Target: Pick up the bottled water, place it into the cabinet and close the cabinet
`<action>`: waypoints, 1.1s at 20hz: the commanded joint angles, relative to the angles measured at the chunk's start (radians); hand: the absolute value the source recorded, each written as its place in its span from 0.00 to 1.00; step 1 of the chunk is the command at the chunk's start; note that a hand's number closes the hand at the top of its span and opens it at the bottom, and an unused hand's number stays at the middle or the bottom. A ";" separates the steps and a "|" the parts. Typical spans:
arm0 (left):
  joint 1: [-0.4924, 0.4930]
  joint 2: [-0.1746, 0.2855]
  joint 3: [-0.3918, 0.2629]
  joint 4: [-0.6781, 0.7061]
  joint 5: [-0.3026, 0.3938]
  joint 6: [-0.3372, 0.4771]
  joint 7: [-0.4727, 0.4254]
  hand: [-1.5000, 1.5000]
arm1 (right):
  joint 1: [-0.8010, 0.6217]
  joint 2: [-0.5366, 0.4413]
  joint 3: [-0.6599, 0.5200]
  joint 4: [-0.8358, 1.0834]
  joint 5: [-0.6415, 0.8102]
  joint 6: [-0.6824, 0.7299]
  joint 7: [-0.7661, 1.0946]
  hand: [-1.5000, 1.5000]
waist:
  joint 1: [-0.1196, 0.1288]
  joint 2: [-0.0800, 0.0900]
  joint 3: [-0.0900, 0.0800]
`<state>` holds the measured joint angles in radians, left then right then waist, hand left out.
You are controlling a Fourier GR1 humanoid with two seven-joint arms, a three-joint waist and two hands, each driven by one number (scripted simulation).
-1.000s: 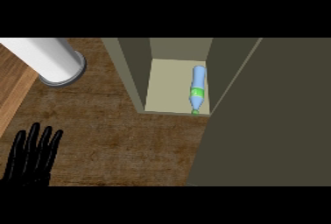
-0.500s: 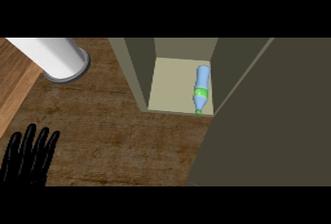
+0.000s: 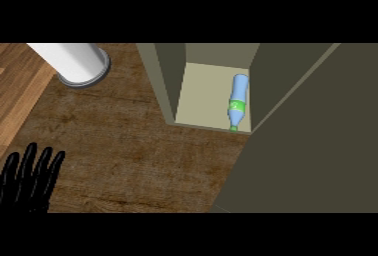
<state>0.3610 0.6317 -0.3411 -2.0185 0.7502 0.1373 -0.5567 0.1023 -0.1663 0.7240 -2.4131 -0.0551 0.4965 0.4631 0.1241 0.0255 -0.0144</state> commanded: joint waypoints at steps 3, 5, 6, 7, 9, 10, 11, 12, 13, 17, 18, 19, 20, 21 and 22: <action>-0.012 0.018 0.003 -0.013 -0.001 -0.036 -0.002 0.00 | 0.001 0.134 0.097 0.215 -0.193 -0.059 0.079 1.00 | 0.065 0.033 0.000; -0.020 0.028 0.012 -0.014 0.006 -0.044 0.007 0.00 | 0.000 0.146 0.092 0.234 -0.270 -0.064 0.104 1.00 | 0.059 0.028 0.001; -0.009 0.034 0.017 -0.029 0.010 -0.044 0.009 0.00 | -0.003 0.154 0.072 0.236 -0.289 -0.079 0.118 1.00 | 0.067 0.024 0.001; -0.019 0.030 0.012 -0.002 0.003 -0.046 0.009 0.00 | -0.023 0.159 0.064 0.254 -0.311 -0.095 0.109 1.00 | 0.038 0.021 0.002; -0.019 0.022 0.023 0.006 0.004 -0.041 -0.002 0.00 | -0.015 0.159 -0.004 0.241 -0.329 -0.146 0.099 1.00 | 0.023 0.020 0.002; -0.022 0.033 0.043 0.001 0.016 -0.038 0.007 0.00 | -0.003 0.159 -0.043 0.228 -0.325 -0.171 0.067 1.00 | 0.009 0.019 0.004; -0.004 0.029 0.033 0.009 0.012 -0.039 0.002 0.00 | 0.005 0.159 -0.070 0.215 -0.308 -0.187 0.052 1.00 | 0.008 0.017 0.003; 0.005 0.030 0.038 0.010 0.022 -0.050 -0.002 0.00 | 0.002 0.159 -0.102 0.209 -0.300 -0.198 0.038 1.00 | 0.005 0.014 0.003; 0.009 0.023 0.044 0.025 0.025 -0.044 -0.007 0.00 | 0.016 0.159 -0.118 0.195 -0.293 -0.222 0.018 1.00 | -0.014 0.010 0.003; 0.015 0.028 0.060 0.014 0.030 -0.050 -0.015 0.00 | 0.031 0.160 -0.191 0.211 -0.290 -0.281 -0.008 1.00 | -0.015 0.016 0.004; 0.018 0.024 0.059 0.007 0.036 -0.050 -0.015 0.00 | 0.031 0.160 -0.206 0.226 -0.289 -0.301 -0.018 1.00 | -0.015 0.014 0.005; 0.016 0.033 0.054 0.001 0.033 -0.056 -0.006 0.00 | 0.027 0.160 -0.212 0.239 -0.293 -0.319 -0.024 1.00 | -0.018 0.014 0.005; 0.023 0.022 0.038 0.012 0.023 -0.059 -0.016 0.00 | 0.004 0.161 -0.248 0.258 -0.292 -0.330 -0.030 1.00 | -0.012 0.017 0.005; 0.009 0.028 0.048 0.009 0.032 -0.063 -0.008 0.00 | -0.031 0.161 -0.268 0.264 -0.301 -0.342 -0.032 1.00 | -0.008 0.019 0.005; 0.013 0.043 0.058 0.005 0.042 -0.070 0.003 0.00 | -0.052 0.161 -0.284 0.294 -0.306 -0.368 -0.031 1.00 | 0.002 0.016 0.006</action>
<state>0.3743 0.6622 -0.2920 -2.0109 0.7801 0.0803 -0.5635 0.1398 -0.1037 0.4762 -2.2401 -0.4121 0.3120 0.4372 0.1175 0.0392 -0.0106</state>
